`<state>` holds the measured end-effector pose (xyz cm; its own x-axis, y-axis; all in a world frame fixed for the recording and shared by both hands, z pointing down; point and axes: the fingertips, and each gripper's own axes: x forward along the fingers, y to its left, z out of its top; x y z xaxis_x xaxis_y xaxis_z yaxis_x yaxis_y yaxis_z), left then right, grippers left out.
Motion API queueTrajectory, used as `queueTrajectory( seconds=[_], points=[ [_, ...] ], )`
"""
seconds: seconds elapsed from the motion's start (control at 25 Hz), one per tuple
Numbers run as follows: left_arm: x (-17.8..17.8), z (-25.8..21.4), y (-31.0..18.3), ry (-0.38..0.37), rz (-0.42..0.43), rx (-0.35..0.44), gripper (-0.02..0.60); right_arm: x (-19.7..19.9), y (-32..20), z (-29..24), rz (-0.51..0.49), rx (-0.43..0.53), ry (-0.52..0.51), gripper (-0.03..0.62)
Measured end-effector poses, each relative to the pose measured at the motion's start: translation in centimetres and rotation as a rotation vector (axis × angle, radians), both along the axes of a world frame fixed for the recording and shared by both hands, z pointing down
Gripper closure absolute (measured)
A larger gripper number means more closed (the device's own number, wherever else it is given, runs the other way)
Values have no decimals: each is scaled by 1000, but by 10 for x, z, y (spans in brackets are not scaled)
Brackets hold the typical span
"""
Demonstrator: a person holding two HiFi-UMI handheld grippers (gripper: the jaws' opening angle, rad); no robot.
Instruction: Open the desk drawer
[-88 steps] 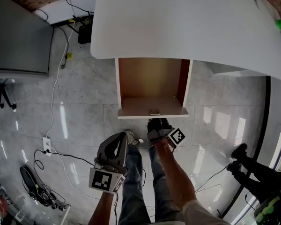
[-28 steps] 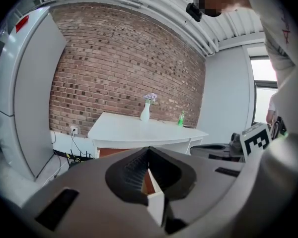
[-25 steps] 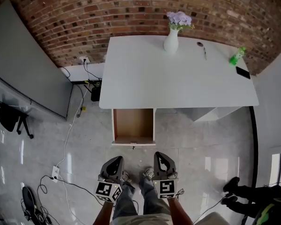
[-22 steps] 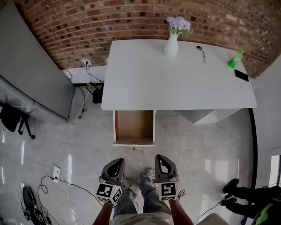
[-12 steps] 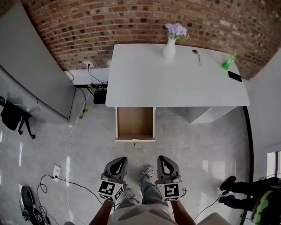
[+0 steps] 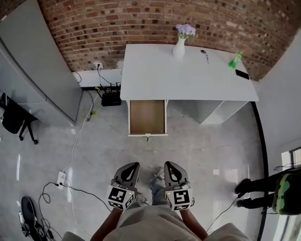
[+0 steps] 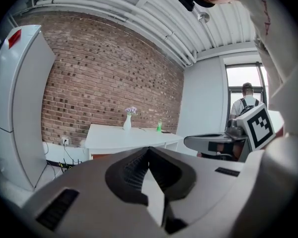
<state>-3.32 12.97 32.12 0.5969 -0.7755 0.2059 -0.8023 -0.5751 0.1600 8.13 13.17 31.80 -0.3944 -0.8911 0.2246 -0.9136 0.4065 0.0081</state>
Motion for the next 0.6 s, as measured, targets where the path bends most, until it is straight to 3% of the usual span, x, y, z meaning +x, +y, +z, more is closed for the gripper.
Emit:
queueTrajectory(
  seconds=[0.6],
  points=[
    [-26,-21,118,9,4,35,569,-31,122,-28,-2,25,-4,577]
  ],
)
